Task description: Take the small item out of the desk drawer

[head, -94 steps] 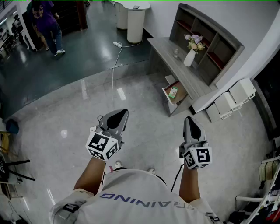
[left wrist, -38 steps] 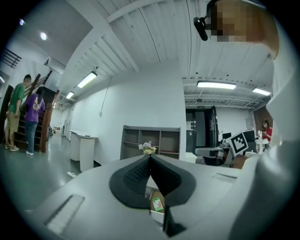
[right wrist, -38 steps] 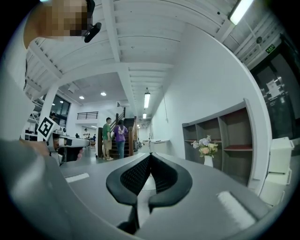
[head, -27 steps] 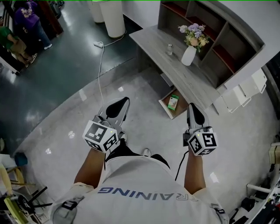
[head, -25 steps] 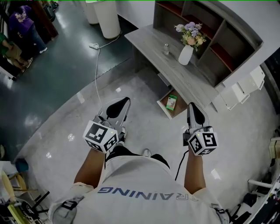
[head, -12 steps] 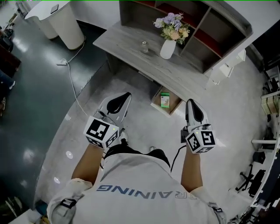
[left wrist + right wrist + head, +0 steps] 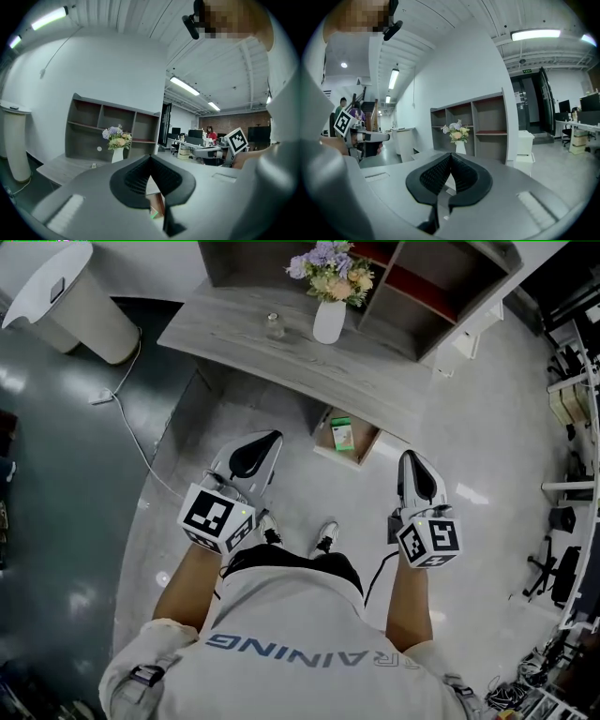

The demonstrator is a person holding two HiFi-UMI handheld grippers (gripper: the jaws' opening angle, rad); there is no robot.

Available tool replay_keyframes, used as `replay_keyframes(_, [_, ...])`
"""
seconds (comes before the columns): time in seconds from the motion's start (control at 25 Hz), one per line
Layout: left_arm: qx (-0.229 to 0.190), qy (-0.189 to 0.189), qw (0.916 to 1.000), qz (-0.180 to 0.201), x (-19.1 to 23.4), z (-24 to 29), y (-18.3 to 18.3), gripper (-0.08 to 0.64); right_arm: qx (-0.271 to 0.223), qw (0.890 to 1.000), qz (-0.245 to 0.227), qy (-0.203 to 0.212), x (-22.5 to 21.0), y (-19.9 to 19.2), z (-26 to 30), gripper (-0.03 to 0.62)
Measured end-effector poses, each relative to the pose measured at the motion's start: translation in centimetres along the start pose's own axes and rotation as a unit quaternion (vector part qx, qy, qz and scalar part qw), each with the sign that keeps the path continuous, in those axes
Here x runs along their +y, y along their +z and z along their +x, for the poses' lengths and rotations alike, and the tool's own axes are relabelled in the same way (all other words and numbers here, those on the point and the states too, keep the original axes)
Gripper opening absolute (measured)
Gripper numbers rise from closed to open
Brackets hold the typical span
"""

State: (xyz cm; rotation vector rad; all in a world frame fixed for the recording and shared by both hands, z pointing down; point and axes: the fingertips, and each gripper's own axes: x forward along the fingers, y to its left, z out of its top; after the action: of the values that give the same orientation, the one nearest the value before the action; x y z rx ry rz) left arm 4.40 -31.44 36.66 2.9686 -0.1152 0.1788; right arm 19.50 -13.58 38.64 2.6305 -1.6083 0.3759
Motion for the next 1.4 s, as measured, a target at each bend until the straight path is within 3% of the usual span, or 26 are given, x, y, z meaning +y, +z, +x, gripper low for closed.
replay_keyframes(0.36, [0.026,0.013,0.9995,-0.014,-2.5,2.9,-1.9,-0.002,0.017,1.000,0.002,0.013,-3.5,-2.0,0.0,0.015])
replay_keyframes(0.48, [0.027,0.007,0.9994,-0.020,-3.7,4.1,-2.5,-0.002,0.032,0.999,-0.003,0.021,-3.9,-2.9,-0.3,0.045])
replay_keyframes(0.64, [0.033,-0.003,0.9992,-0.024,-4.3,4.9,-3.5,-0.002,0.072,0.997,0.001,0.025,-3.9,-5.0,0.3,0.287])
replay_keyframes(0.72, [0.037,-0.002,0.9989,-0.027,-4.1,5.1,-4.0,-0.002,0.094,0.995,0.002,0.024,-3.7,-6.3,0.9,0.374])
replay_keyframes(0.8, [0.043,-0.001,0.9986,-0.031,-3.8,5.2,-4.6,-0.002,0.113,0.993,0.001,0.022,-3.5,-7.8,1.6,0.408])
replay_keyframes(1.08, [0.063,0.004,0.9974,-0.034,-2.4,5.5,-6.7,-0.002,0.179,0.984,-0.014,0.001,-3.8,-14.9,5.6,0.434])
replay_keyframes(1.4, [0.097,0.015,0.9941,-0.046,0.0,6.9,-10.7,-0.002,0.284,0.957,-0.041,-0.039,-5.4,-27.4,13.1,0.434])
